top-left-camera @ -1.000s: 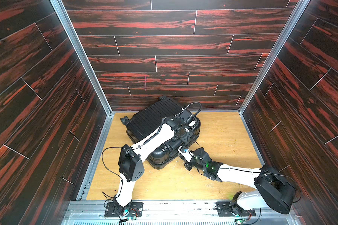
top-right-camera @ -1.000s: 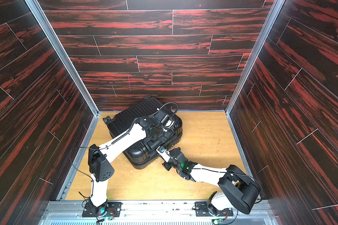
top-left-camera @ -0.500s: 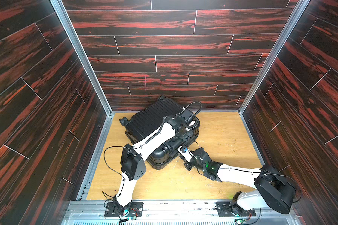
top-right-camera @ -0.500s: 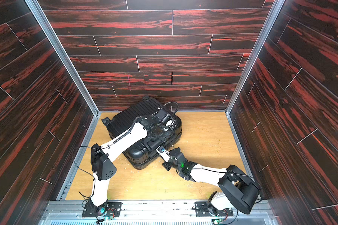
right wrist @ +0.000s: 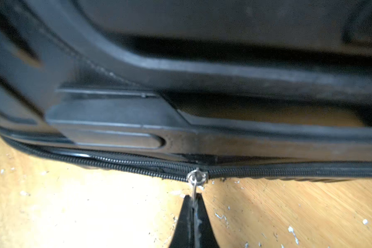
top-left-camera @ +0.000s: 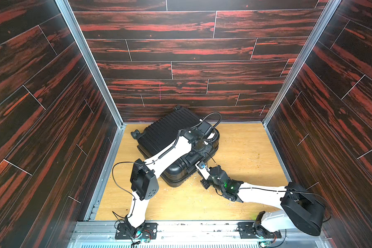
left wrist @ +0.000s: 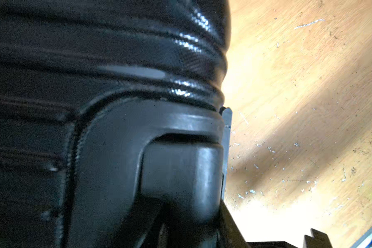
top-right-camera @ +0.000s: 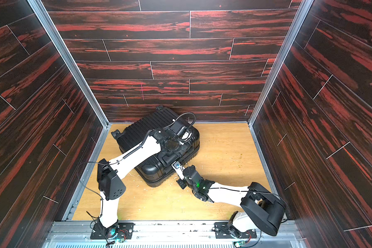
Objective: Close the suitcase zippers
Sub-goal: Zip the zipper on the suitcase.
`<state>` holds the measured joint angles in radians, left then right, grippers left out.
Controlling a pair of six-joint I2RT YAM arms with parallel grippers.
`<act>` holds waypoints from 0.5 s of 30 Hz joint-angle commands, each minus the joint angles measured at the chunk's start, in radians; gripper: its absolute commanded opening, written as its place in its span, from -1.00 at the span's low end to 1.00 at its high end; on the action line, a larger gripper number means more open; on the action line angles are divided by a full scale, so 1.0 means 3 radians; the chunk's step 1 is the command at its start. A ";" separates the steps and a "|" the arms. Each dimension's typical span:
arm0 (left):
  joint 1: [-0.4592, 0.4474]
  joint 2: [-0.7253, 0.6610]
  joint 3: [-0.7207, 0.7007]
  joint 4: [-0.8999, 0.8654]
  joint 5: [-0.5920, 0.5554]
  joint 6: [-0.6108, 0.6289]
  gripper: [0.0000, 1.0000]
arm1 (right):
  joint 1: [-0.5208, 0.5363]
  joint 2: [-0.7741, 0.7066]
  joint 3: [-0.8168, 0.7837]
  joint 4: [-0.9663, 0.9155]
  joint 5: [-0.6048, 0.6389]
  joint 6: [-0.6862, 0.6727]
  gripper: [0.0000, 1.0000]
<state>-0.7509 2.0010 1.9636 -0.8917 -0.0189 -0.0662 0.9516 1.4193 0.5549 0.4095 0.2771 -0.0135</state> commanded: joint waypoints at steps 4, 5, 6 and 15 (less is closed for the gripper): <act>0.0274 -0.0314 -0.0236 0.0610 -0.0449 0.0009 -0.79 | -0.0074 -0.0175 -0.0040 -0.0059 -0.0372 0.0287 -1.00; 0.0274 -0.0319 -0.0236 0.0574 -0.0434 0.0028 -0.80 | -0.0105 -0.0172 -0.0034 -0.0081 -0.0362 0.0312 -1.00; 0.0274 -0.0325 -0.0233 0.0530 -0.0424 0.0041 -0.80 | -0.0126 -0.0175 -0.0030 -0.0096 -0.0339 0.0323 -1.00; 0.0273 -0.0464 -0.0319 0.0311 -0.0220 0.0083 -0.85 | -0.0337 -0.0195 -0.0014 -0.0181 -0.0231 0.0565 -1.00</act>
<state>-0.7372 1.9568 1.8782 -0.7841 0.0101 -0.0261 0.8726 1.4021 0.5476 0.3923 0.1928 0.1078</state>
